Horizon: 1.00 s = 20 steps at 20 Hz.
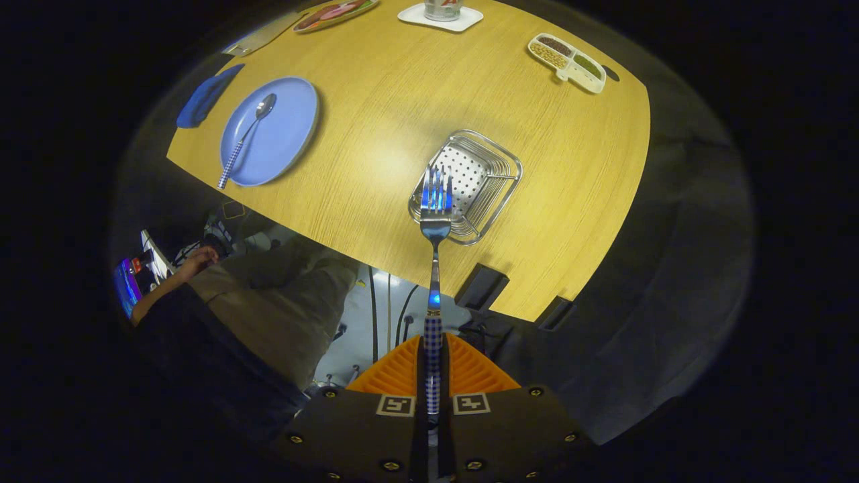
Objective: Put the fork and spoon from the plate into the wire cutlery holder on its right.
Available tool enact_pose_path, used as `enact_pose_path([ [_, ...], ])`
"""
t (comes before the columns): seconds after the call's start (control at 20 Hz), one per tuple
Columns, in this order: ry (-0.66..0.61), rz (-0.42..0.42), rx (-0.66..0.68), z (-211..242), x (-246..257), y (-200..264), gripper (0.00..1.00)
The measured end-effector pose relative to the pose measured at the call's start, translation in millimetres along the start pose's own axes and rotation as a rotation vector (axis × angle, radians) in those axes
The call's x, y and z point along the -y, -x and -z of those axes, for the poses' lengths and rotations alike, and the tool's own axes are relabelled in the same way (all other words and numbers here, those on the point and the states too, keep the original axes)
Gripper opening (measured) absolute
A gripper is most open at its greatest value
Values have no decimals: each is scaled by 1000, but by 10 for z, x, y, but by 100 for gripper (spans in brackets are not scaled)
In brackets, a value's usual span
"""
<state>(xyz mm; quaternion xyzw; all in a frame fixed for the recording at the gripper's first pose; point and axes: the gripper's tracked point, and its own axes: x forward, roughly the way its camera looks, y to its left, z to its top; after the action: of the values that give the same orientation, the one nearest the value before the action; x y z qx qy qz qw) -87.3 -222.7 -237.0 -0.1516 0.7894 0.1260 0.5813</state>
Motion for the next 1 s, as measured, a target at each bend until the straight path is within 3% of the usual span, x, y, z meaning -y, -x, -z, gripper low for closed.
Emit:
enact_pose_path([
  [0.15, -2, 14, -48, -77, 121, -61, 6],
  [0.7, -32, -68, -271, -463, 208, -196, 6],
  [1.0, -80, -70, -322, -709, 262, -296, 6],
])
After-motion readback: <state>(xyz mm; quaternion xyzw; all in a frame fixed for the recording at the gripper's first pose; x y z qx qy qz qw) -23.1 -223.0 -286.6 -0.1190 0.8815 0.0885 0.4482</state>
